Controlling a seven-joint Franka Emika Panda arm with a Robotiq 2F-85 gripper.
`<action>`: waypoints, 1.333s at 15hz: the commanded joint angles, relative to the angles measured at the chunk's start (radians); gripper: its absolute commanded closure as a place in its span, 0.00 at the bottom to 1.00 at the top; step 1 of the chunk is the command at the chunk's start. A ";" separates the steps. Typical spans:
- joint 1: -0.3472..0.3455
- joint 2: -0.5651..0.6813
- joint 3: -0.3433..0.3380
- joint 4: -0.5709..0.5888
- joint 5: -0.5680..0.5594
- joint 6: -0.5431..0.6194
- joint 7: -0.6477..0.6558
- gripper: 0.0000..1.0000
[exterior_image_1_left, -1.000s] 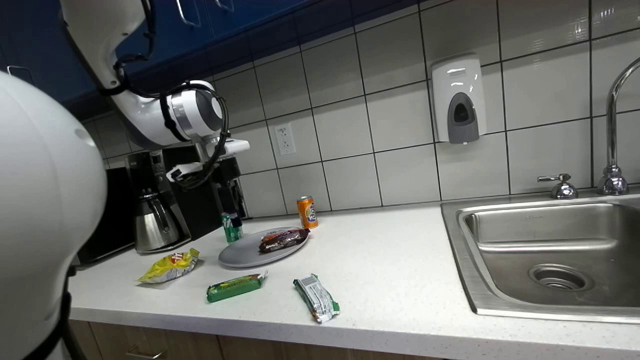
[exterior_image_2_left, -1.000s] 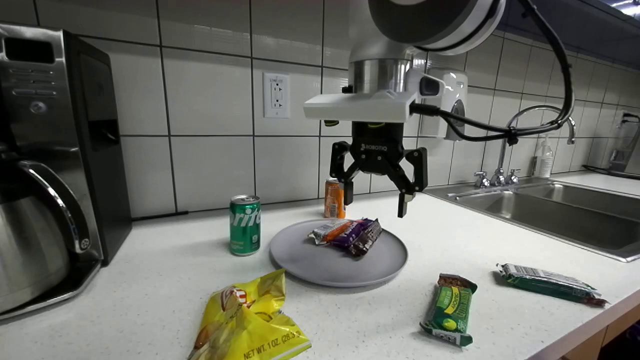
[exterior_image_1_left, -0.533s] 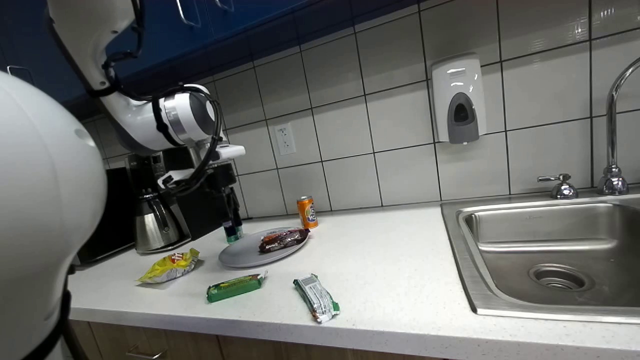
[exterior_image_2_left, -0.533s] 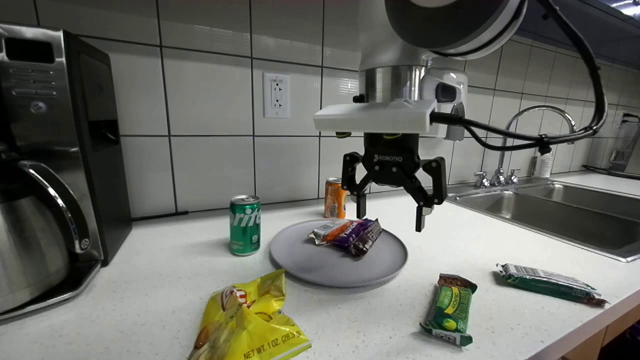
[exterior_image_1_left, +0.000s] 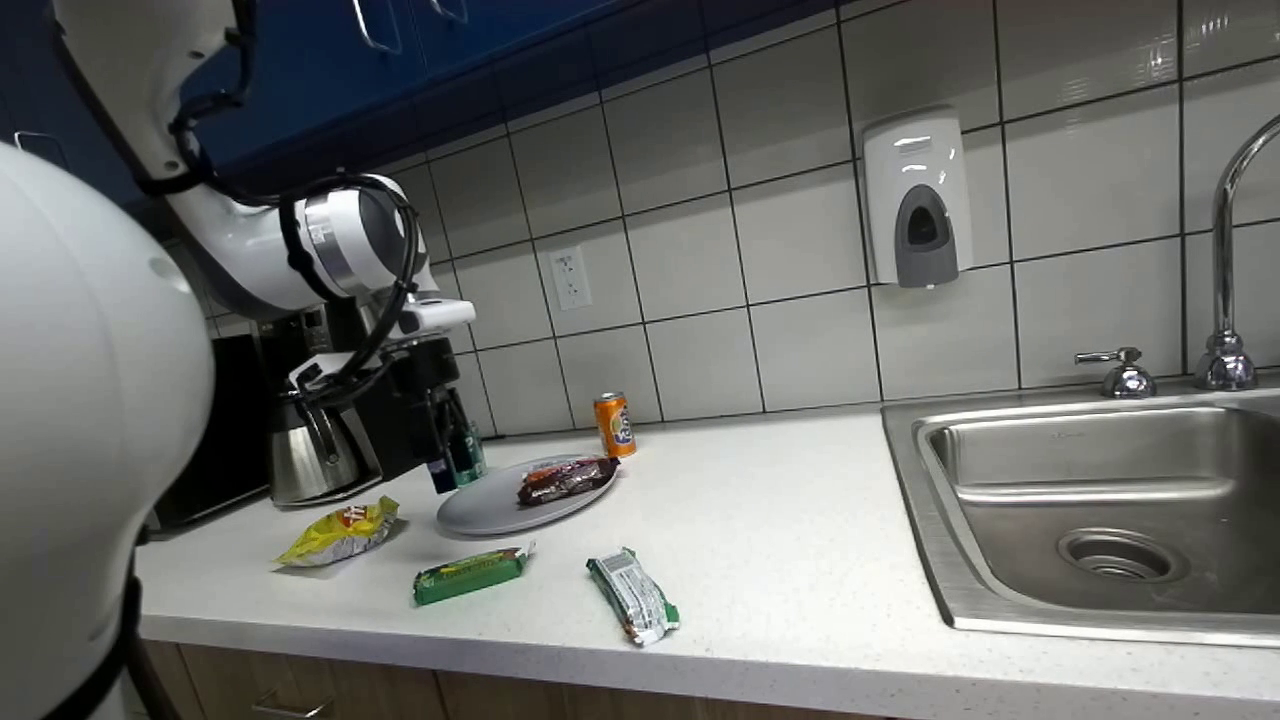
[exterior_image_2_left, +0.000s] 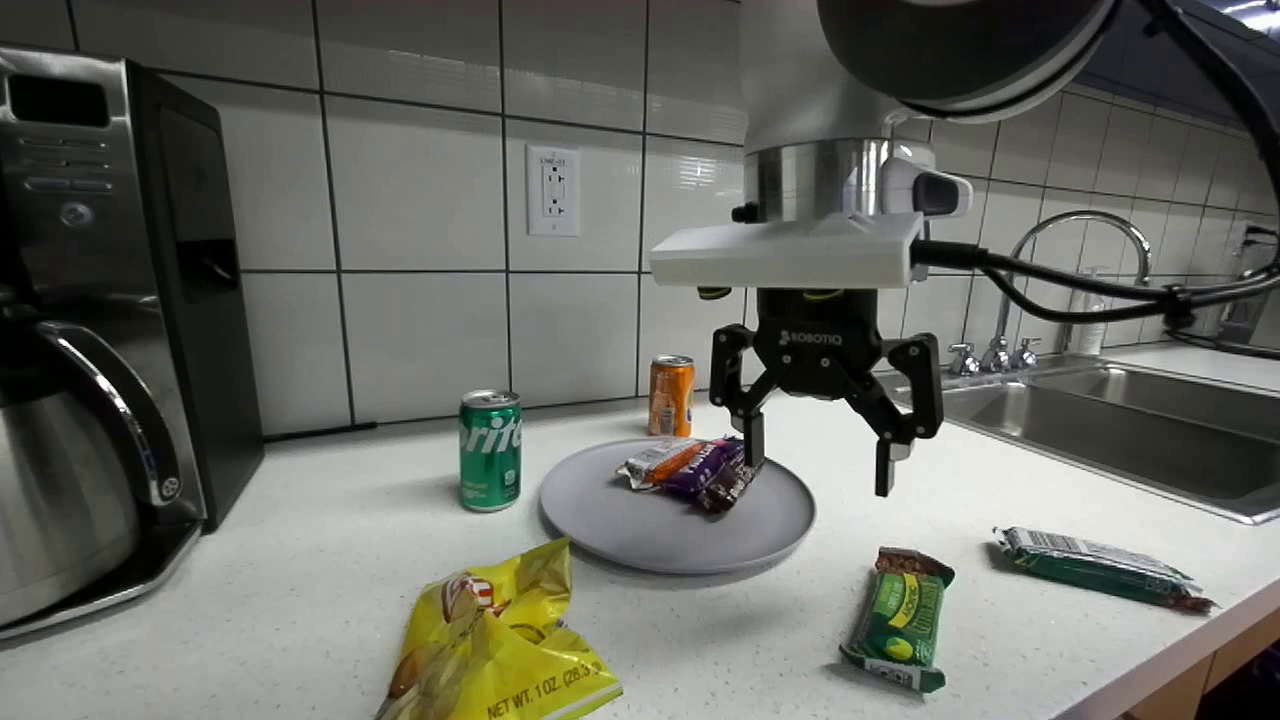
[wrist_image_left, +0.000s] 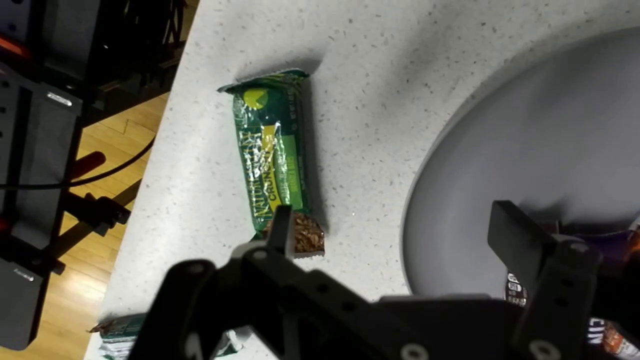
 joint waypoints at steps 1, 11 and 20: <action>-0.026 -0.057 0.034 -0.061 -0.004 -0.004 0.047 0.00; -0.051 -0.086 0.030 -0.160 0.029 0.021 0.013 0.00; -0.061 -0.065 0.029 -0.188 0.018 0.047 0.016 0.00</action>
